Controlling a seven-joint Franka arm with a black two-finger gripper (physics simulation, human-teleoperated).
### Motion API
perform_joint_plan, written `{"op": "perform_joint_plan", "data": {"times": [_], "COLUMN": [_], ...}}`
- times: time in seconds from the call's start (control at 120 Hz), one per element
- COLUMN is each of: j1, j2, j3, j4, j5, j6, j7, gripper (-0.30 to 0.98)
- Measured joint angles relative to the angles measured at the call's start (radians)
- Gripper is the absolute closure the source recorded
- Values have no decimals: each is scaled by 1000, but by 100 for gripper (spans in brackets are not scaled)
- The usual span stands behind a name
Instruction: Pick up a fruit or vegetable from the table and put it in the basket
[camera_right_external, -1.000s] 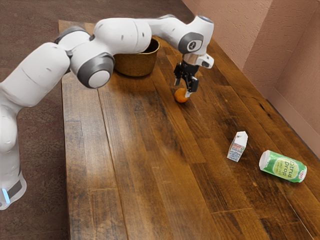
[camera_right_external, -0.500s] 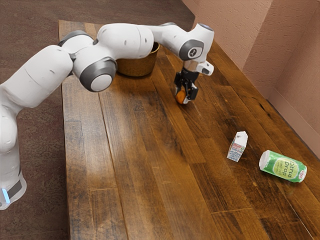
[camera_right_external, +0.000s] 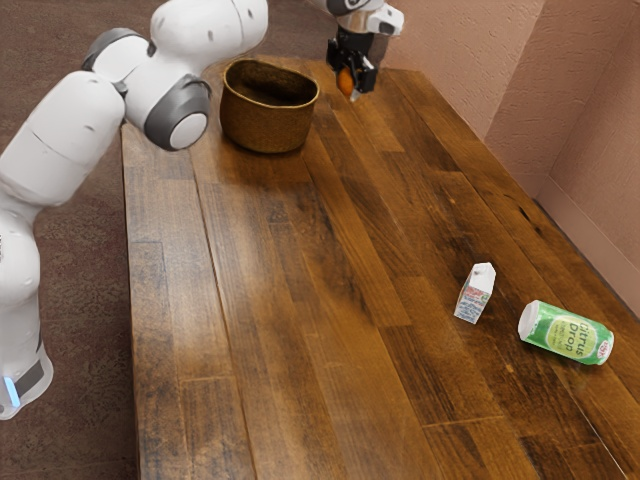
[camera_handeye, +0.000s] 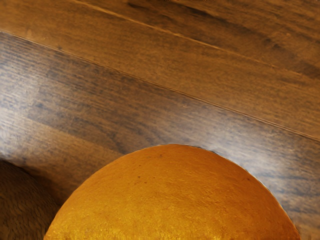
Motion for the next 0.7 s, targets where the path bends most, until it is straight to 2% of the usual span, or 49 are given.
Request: {"op": "perform_joint_plan", "data": {"times": [0.117, 0.225, 0.475, 0.7], "j1": [93, 189, 290, 363], "j2": [23, 110, 216, 242], "j3": [-4, -8, -53, -71], "j4": [56, 180, 224, 225], "j5": [-4, -7, -9, -8], "j6": [-16, -18, 93, 197], "j7": [9, 16, 28, 36], "gripper": [44, 43, 44, 44]}}
